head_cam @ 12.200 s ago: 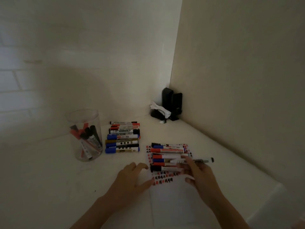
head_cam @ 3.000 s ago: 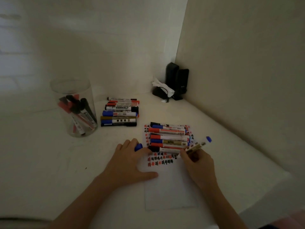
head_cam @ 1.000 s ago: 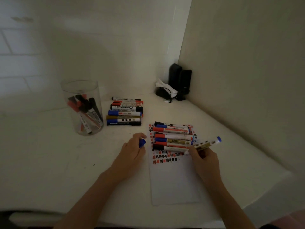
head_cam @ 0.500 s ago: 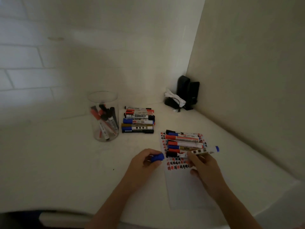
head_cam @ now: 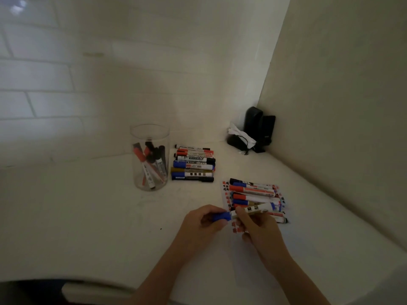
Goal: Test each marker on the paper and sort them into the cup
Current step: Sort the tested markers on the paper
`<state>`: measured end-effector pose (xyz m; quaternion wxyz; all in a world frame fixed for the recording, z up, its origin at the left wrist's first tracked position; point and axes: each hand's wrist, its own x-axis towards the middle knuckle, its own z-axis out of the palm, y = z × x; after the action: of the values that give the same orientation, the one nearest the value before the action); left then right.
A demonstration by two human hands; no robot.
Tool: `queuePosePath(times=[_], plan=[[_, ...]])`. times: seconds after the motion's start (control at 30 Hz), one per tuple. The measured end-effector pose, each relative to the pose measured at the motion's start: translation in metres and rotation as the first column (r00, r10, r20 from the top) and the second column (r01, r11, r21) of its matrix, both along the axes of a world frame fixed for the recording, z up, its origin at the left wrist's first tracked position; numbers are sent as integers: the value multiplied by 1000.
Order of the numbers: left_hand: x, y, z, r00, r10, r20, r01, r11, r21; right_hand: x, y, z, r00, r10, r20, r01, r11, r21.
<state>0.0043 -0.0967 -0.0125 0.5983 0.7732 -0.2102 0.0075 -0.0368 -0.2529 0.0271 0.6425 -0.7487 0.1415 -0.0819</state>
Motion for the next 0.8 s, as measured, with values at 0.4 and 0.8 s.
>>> queuePosePath(times=[0.4,0.8], plan=[[3,1,-2,996,90,-30,-91,994,-58,14,14,-11,999,19,-48,-16,998,62],[-9,9,11,999,35,33,-34,999,-16,-18,-43,27,974,186,-131,-189,982,-5]])
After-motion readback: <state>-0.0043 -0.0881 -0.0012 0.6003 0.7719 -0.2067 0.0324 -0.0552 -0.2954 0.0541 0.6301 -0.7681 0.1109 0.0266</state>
